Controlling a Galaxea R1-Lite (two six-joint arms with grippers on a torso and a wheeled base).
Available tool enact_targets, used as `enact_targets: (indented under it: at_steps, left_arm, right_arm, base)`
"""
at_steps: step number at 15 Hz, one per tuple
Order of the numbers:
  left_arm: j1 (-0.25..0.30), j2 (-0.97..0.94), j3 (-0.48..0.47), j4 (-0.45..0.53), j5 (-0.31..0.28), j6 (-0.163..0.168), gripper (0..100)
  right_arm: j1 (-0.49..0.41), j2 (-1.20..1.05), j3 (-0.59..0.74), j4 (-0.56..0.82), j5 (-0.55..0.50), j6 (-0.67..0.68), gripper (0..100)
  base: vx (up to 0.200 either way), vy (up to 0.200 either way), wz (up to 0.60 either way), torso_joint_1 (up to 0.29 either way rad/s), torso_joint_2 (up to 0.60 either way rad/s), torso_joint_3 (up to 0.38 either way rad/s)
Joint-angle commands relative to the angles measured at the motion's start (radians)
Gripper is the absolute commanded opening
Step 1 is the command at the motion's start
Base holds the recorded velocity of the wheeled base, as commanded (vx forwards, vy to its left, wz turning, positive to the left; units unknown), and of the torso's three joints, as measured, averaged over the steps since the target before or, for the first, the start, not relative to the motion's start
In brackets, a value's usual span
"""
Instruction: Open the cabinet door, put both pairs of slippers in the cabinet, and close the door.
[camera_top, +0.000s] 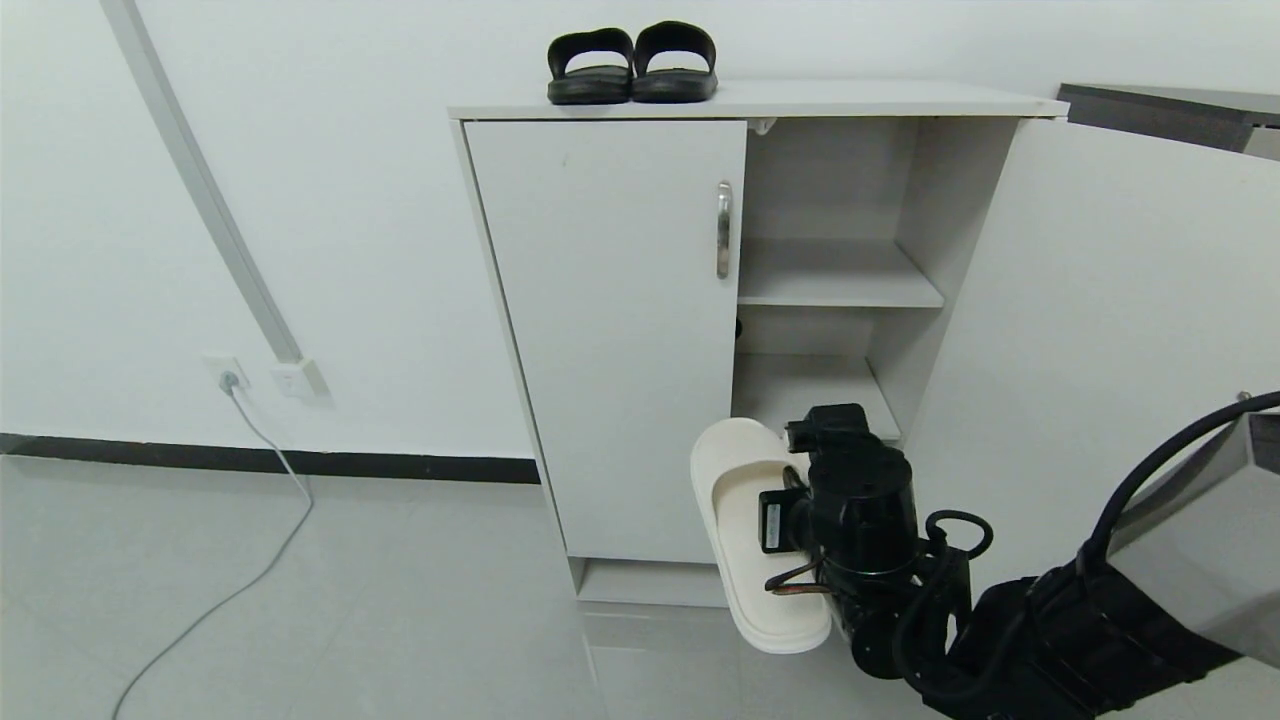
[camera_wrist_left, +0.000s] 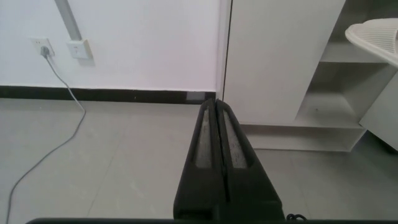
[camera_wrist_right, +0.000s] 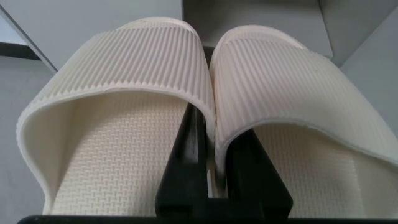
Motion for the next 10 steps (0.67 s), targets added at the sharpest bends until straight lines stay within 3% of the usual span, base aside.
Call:
enact_targets:
  at_steps: [1, 2, 10]
  left_arm:
    - [0.0, 0.003, 0.0, 0.0, -0.002, 0.0, 0]
    - [0.0, 0.003, 0.0, 0.002, -0.002, 0.0, 0]
    - [0.0, 0.003, 0.0, 0.0, 0.005, -0.012, 0]
  right_arm:
    - [0.001, 0.01, -0.005, 0.001, 0.001, 0.001, 0]
    - [-0.001, 0.018, -0.005, -0.001, -0.007, -0.001, 0]
    - [-0.012, 0.07, -0.005, -0.005, -0.013, 0.002, 0]
  base:
    - [0.0, -0.2, 0.0, -0.002, 0.01, 0.002]
    - [0.0, -0.2, 0.0, 0.002, 0.0, 0.002]
    - [0.0, 0.0, 0.0, 0.0, 0.0, 0.0]
